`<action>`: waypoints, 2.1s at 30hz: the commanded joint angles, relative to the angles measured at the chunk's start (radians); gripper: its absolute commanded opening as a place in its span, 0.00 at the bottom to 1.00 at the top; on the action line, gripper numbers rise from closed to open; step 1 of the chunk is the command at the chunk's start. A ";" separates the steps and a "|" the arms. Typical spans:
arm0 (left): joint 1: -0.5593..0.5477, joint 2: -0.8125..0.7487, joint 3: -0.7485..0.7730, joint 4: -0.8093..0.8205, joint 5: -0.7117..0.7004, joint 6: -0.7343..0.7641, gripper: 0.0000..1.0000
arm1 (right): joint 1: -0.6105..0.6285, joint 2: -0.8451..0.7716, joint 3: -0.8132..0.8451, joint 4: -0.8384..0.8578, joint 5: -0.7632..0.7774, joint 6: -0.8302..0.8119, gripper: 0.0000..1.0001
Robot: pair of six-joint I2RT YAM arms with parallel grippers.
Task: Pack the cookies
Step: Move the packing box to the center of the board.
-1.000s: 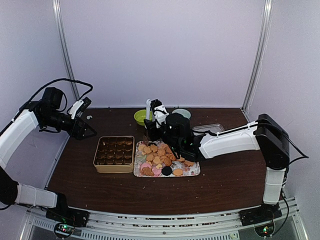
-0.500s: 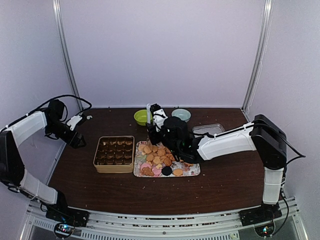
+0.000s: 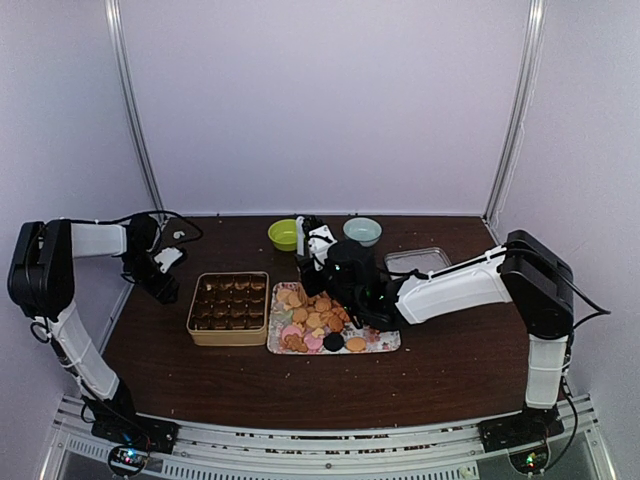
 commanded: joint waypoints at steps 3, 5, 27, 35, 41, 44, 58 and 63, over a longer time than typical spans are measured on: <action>-0.097 0.004 0.038 0.067 0.013 0.015 0.72 | 0.006 -0.029 -0.012 0.016 0.014 0.001 0.44; -0.124 0.004 0.033 0.069 0.019 0.031 0.72 | 0.006 -0.024 -0.005 0.014 0.010 0.001 0.46; -0.314 -0.041 0.010 -0.015 0.209 0.042 0.67 | -0.010 -0.116 -0.157 0.036 0.033 0.013 0.35; -0.356 -0.069 0.011 -0.092 0.353 0.054 0.65 | -0.013 -0.199 -0.241 0.032 0.052 -0.005 0.25; -0.328 -0.086 0.014 -0.123 0.288 0.066 0.66 | -0.018 -0.228 -0.258 0.028 0.068 -0.027 0.17; -0.284 -0.095 0.028 -0.157 0.297 0.059 0.66 | -0.023 -0.241 -0.253 0.028 0.068 -0.039 0.13; -0.152 -0.250 -0.013 -0.219 0.356 0.038 0.67 | -0.026 -0.255 -0.189 0.052 0.052 -0.059 0.00; -0.135 -0.306 -0.042 -0.241 0.369 0.039 0.67 | -0.008 -0.290 -0.166 0.044 0.020 -0.065 0.00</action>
